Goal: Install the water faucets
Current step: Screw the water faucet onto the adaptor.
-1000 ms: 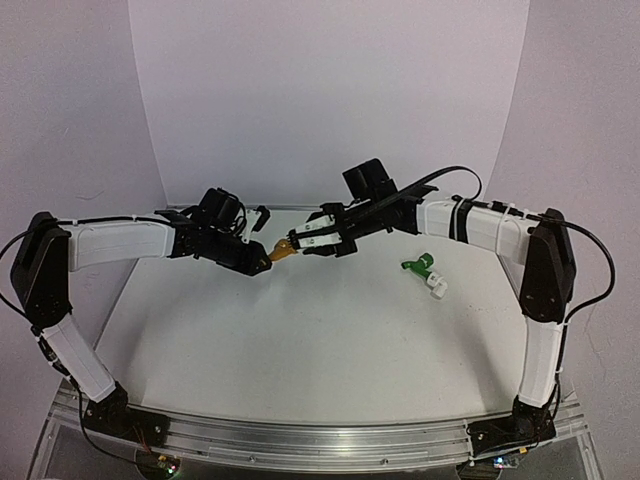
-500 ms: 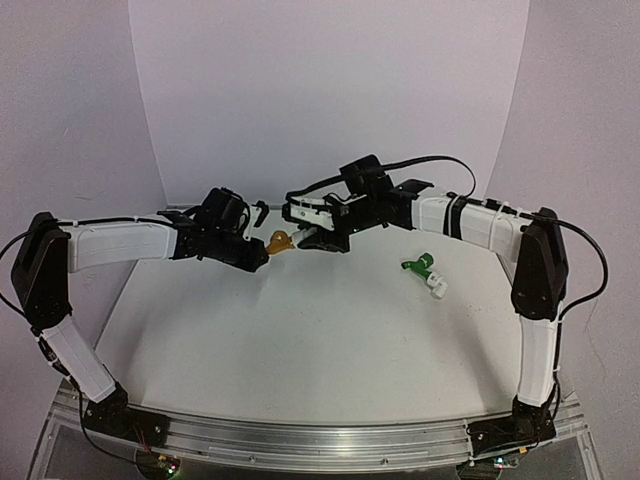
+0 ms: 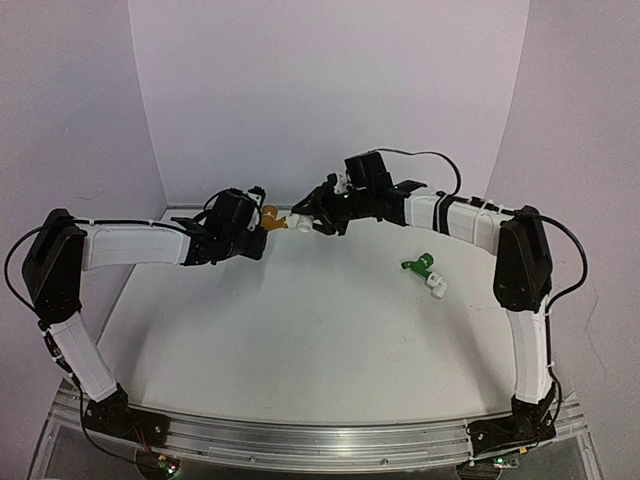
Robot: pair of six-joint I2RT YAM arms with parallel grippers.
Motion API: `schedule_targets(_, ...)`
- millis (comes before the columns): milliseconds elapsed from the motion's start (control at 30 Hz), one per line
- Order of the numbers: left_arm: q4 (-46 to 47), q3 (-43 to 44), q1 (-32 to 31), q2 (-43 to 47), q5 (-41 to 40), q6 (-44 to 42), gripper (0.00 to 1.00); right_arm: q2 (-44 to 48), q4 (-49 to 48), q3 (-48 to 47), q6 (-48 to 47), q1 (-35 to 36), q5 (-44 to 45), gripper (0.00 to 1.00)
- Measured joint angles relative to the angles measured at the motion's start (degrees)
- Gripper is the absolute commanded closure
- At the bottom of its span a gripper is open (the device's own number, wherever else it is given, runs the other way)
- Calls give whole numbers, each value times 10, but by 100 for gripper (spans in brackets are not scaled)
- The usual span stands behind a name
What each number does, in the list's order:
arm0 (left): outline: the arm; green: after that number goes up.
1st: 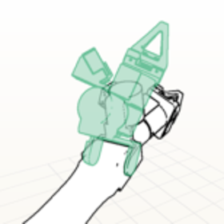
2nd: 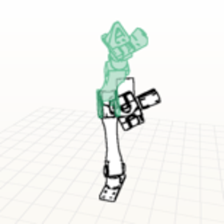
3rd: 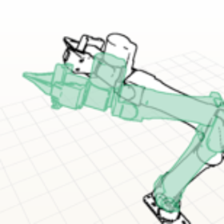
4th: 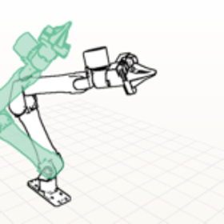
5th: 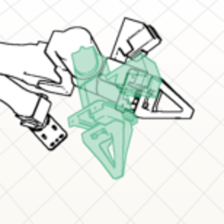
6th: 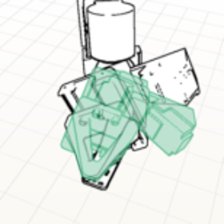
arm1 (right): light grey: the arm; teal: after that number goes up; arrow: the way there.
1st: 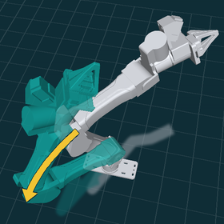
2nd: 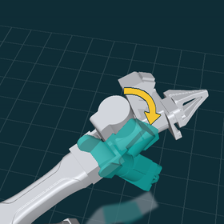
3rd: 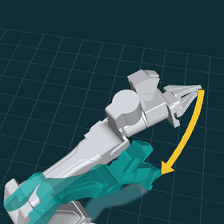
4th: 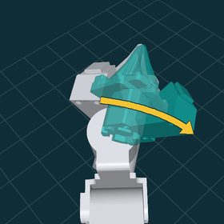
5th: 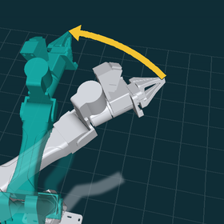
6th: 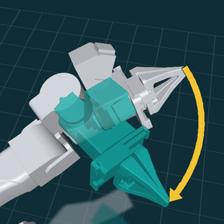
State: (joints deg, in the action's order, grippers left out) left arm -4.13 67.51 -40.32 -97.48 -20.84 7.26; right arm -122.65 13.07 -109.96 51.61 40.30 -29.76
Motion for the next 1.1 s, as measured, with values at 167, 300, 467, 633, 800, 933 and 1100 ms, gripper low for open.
schedule_targets(167, 0, -5, 0, -13, -31, 4, 100, -19, -58, 27, 199, -4, 2, 72)
schedule_targets(300, 12, -11, -1, -11, -35, 11, 100, -19, -70, 28, 224, -3, 14, 22)
schedule_targets(467, 33, -38, -6, 8, -25, 26, 100, -16, -75, 29, 134, -15, -30, 4)
schedule_targets(633, 27, -57, -7, 29, -4, 34, 100, 36, -63, 60, -62, -34, -63, 2)
schedule_targets(800, -7, -57, 0, 31, 58, 39, 100, 136, -40, 105, -371, -46, -73, 2)
schedule_targets(933, -50, -49, 16, 31, 146, 49, 100, 218, -31, 161, -642, -41, -83, 2)
schedule_targets(1100, -88, -30, 34, 31, 244, 52, 100, 239, -7, 194, -937, -21, -89, 2)
